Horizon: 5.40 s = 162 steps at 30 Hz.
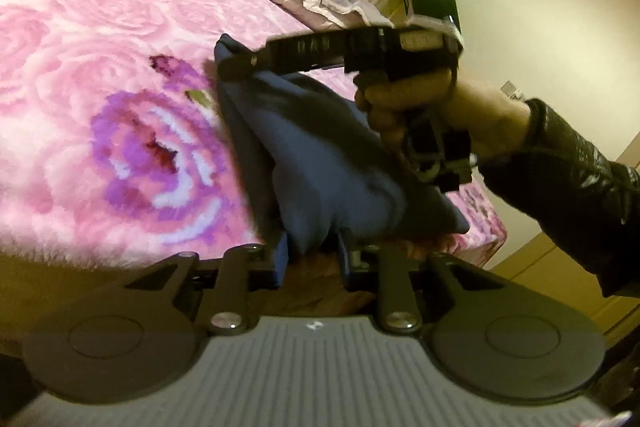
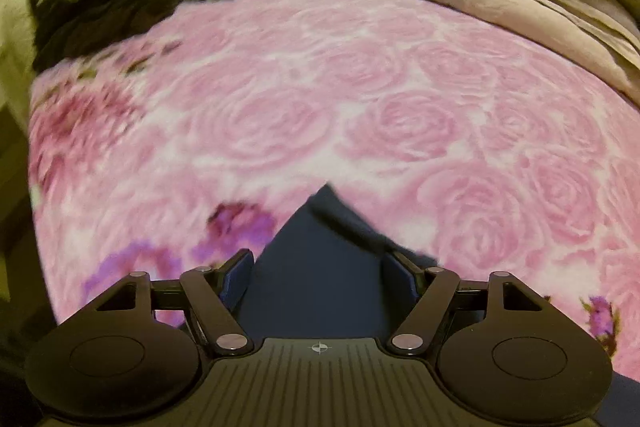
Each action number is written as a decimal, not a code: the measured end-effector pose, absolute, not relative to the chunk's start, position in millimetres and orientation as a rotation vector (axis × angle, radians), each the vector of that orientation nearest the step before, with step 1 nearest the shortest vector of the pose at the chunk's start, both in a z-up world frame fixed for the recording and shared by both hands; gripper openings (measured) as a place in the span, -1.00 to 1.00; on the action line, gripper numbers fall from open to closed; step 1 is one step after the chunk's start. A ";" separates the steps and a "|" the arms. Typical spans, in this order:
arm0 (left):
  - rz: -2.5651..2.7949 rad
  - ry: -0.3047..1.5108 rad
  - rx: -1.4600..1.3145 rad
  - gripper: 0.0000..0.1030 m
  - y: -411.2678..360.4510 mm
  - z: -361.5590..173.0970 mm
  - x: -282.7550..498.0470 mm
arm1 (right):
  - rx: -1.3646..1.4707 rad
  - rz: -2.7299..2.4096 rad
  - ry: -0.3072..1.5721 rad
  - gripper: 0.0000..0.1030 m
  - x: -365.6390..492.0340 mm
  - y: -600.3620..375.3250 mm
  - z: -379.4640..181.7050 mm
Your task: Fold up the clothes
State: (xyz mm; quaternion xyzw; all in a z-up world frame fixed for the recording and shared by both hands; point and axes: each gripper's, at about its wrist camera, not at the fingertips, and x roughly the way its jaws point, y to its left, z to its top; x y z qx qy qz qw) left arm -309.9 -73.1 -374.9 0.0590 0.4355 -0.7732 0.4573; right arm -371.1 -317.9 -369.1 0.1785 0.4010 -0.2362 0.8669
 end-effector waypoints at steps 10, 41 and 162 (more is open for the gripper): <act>-1.845 1.031 0.091 -0.62 -70.5 -354.0 -273.4 | 0.364 -0.583 0.713 0.37 -399.2 -347.2 -334.4; -1.822 0.985 0.134 -0.32 -158.2 -346.0 -296.8 | 0.402 -0.617 0.739 0.42 -434.4 -388.2 -332.7; -1.844 0.639 0.734 -0.09 -183.5 -304.1 -414.6 | 0.412 -0.933 0.534 0.42 -679.0 -193.6 -337.4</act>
